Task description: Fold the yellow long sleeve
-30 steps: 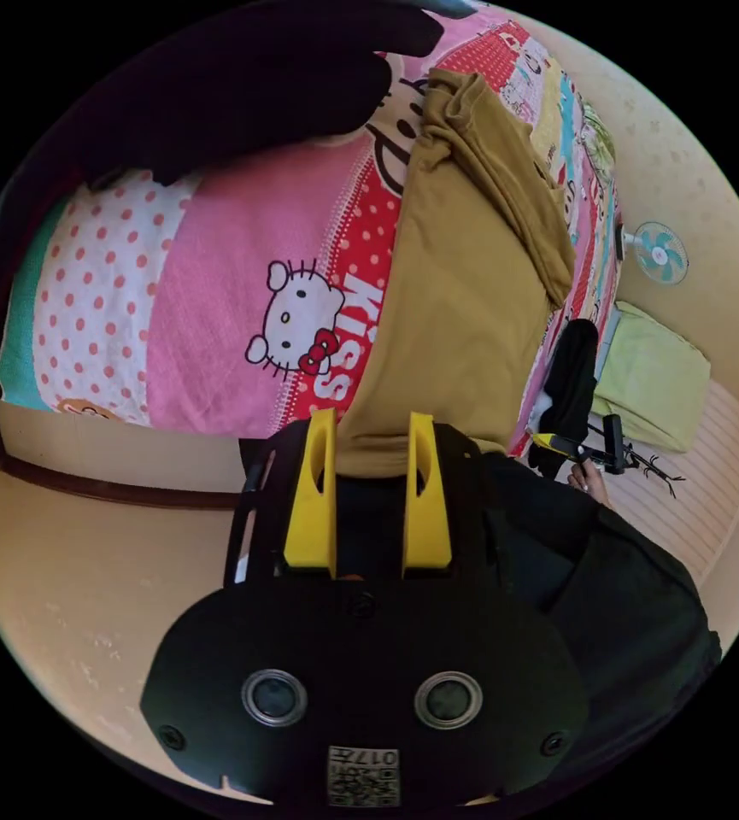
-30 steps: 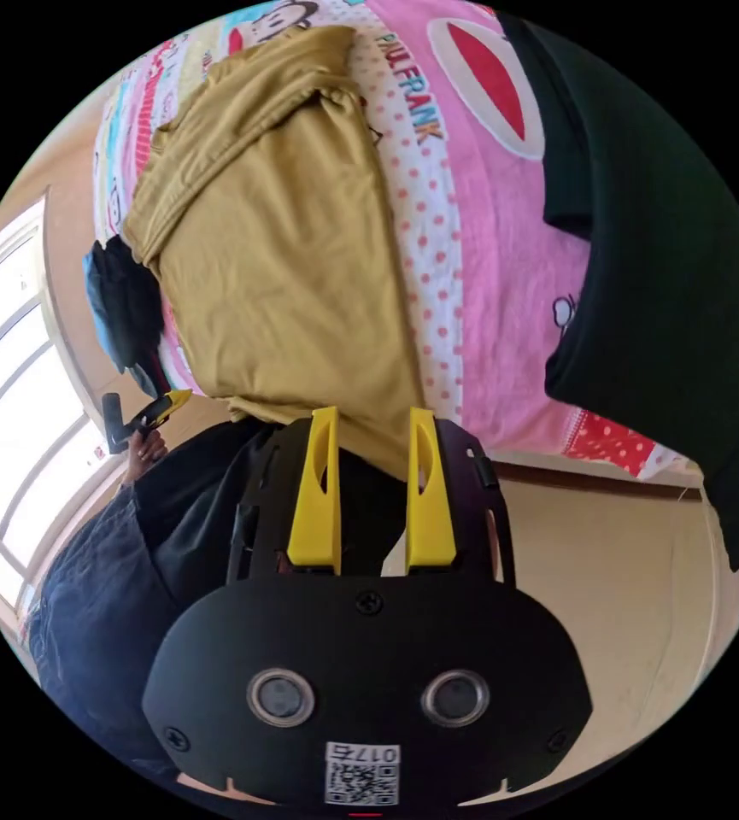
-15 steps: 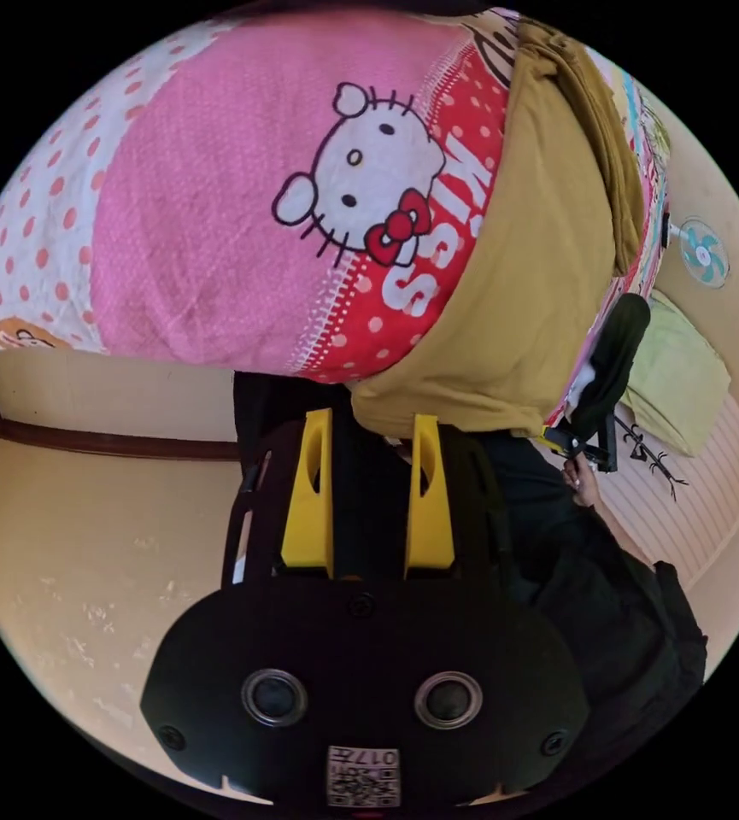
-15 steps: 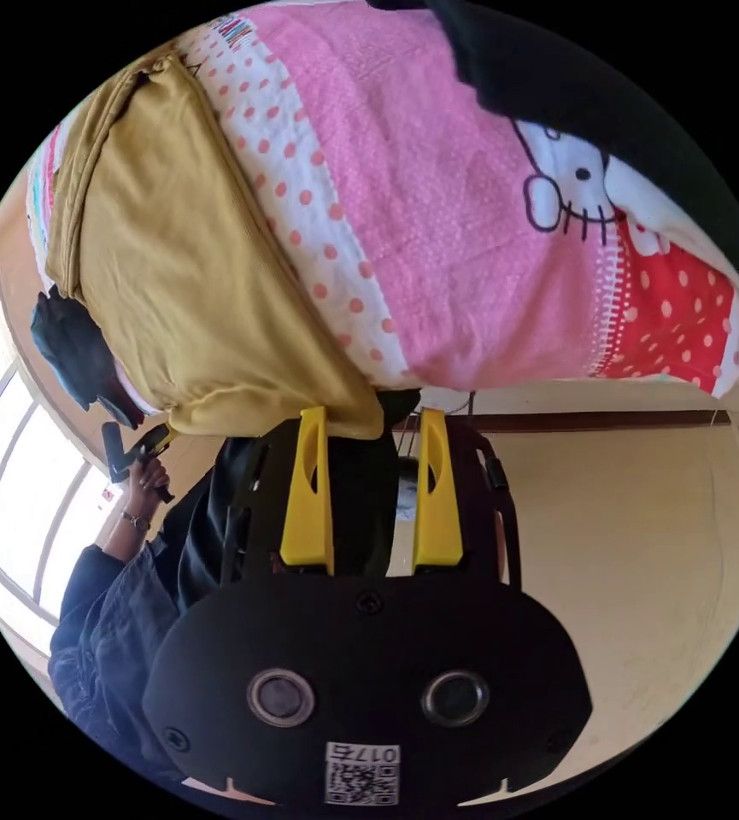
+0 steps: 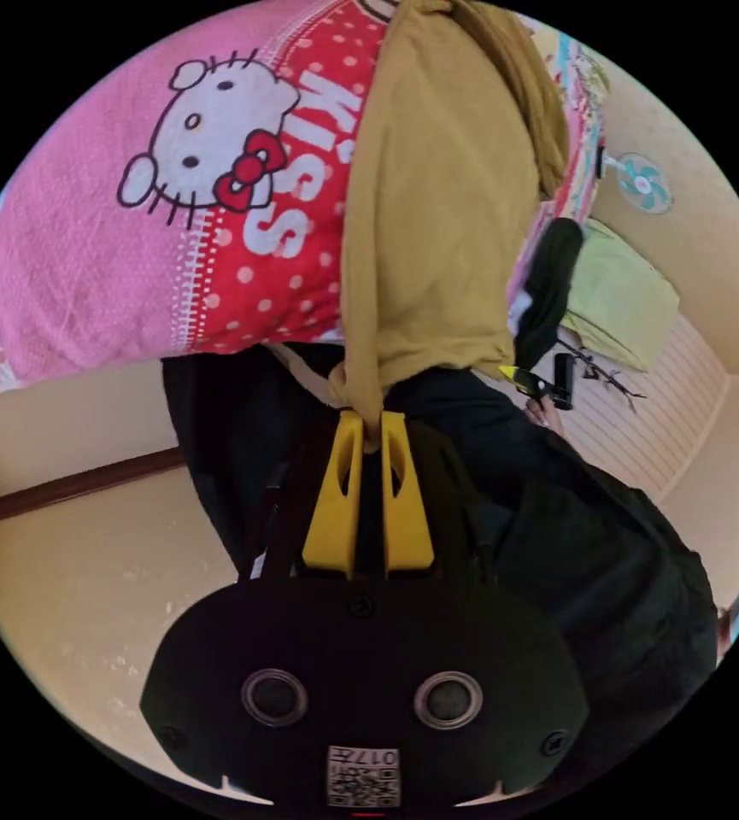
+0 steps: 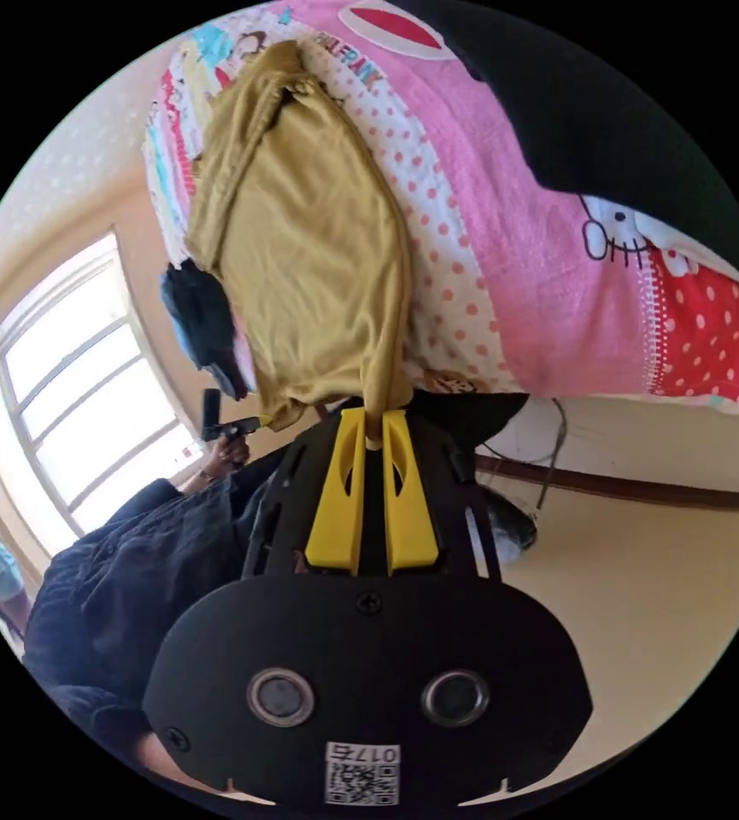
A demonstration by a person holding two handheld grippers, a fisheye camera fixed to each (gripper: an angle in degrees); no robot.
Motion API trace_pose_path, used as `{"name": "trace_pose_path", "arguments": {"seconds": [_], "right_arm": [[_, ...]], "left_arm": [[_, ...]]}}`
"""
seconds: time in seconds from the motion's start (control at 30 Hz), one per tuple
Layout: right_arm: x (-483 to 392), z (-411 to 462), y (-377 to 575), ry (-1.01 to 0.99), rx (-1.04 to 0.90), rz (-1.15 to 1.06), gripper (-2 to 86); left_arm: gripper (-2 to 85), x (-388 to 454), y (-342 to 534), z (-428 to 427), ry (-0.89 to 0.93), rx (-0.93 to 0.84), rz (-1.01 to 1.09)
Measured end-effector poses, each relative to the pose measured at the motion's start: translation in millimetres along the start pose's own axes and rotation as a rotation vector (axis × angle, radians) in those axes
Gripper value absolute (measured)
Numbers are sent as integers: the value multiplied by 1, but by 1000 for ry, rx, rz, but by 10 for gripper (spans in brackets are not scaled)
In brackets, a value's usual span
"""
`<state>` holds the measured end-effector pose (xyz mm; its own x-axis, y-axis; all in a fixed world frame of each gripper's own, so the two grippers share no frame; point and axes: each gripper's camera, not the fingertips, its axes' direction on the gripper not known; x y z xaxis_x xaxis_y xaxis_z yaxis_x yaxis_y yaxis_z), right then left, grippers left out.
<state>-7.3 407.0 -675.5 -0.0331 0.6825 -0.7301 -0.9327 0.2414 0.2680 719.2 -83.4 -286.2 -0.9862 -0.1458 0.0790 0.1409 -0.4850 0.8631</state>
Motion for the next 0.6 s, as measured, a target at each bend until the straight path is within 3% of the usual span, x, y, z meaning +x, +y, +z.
{"name": "trace_pose_path", "arguments": {"seconds": [0.07,0.3,0.47,0.6], "right_arm": [[-21,-44,21,-225,125,-121,31],[-55,-105,34,-475,316,-245,31],[-119,-136,-52,-473,447,-307,39],[-172,-160,-102,-493,565,-314,61]], "left_arm": [[37,22,27,-39,141,116,70],[37,72,56,-131,304,379,133],[38,134,-34,-174,267,456,223],[76,176,-94,-228,143,642,188]]}}
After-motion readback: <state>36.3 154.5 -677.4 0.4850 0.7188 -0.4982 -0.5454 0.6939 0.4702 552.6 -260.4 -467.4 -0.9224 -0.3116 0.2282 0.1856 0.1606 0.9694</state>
